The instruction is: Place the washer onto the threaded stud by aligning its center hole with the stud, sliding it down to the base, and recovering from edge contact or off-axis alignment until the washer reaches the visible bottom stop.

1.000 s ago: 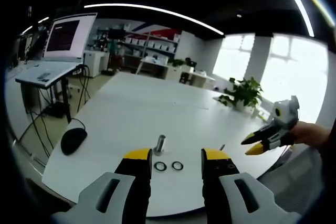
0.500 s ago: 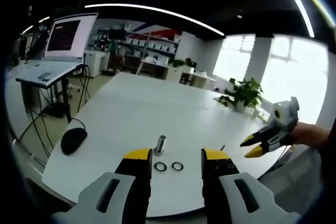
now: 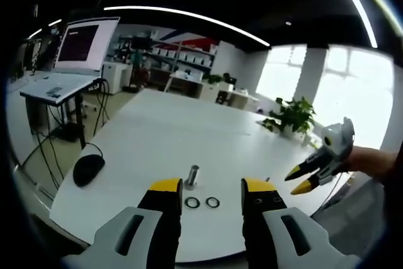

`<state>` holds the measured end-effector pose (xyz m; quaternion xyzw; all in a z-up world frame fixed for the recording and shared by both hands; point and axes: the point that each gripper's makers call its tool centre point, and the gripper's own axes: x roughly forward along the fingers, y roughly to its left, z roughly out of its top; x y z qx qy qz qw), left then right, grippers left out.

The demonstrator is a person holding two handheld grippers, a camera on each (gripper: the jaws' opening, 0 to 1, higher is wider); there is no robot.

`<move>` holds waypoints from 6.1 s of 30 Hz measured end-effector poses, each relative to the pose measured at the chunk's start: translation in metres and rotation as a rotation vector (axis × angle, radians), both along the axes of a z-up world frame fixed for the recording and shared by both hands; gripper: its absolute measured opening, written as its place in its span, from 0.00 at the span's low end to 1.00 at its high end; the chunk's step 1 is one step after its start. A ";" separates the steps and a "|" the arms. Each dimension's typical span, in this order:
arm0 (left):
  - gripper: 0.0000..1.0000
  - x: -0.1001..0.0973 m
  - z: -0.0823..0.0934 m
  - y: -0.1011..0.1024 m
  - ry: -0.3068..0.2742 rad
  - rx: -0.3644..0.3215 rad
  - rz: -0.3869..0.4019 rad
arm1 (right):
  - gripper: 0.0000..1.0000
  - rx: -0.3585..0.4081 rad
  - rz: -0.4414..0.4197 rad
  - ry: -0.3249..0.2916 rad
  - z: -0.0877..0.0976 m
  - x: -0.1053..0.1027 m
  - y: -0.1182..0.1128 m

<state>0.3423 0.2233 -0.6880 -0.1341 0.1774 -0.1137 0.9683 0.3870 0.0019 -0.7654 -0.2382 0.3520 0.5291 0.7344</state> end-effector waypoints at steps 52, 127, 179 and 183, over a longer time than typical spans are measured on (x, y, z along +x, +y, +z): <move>0.35 0.001 -0.002 0.001 0.007 0.006 -0.003 | 0.23 -0.357 0.188 0.059 -0.101 0.036 0.005; 0.35 0.000 -0.004 -0.001 0.020 0.010 -0.011 | 0.13 -0.363 0.295 -0.061 -0.026 0.044 -0.012; 0.35 0.000 -0.005 -0.001 0.029 0.006 -0.007 | 0.13 -0.425 0.287 -0.052 -0.068 0.072 -0.010; 0.35 0.000 -0.005 -0.001 0.031 0.008 -0.007 | 0.13 -0.429 0.291 -0.041 -0.075 0.071 -0.010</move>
